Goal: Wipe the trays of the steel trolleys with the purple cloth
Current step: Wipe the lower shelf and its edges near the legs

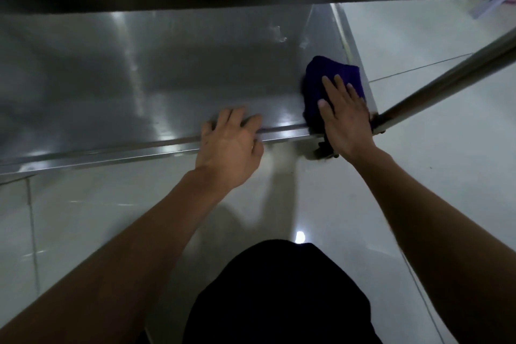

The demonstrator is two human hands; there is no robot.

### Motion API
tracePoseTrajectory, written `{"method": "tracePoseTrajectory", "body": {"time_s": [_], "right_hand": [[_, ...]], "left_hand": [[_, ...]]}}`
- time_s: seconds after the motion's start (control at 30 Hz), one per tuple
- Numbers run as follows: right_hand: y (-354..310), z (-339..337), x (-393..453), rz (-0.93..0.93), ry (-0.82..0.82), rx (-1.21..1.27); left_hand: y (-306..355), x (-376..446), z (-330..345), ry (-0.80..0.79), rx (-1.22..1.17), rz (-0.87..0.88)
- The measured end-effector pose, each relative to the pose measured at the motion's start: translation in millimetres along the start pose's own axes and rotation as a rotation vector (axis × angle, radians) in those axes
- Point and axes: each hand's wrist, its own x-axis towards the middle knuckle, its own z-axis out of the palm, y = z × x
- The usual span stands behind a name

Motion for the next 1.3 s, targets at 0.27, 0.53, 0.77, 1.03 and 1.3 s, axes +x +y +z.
{"method": "tracePoseTrajectory", "body": {"time_s": [0.27,0.53,0.77,1.03,1.3], "right_hand": [[-112,58,35,-0.188,-0.072,-0.142],[-255,118,53,-0.425,-0.222,-0.148],[-261,120,59,-0.480,-0.240,-0.088],[-174,83,69,-0.308,-0.182,-0.030],[-46,27,82,-0.054,-0.052,-0.069]], "left_hand": [[-119,-27,-30,0.066,0.031,-0.242],[-170,-55,-41,0.085,0.010,-0.304],[-167,-54,-40,0.087,0.008,-0.310],[-108,-16,-29,0.052,0.006,-0.174],[-10,38,-2,-0.010,0.016,0.003]]}}
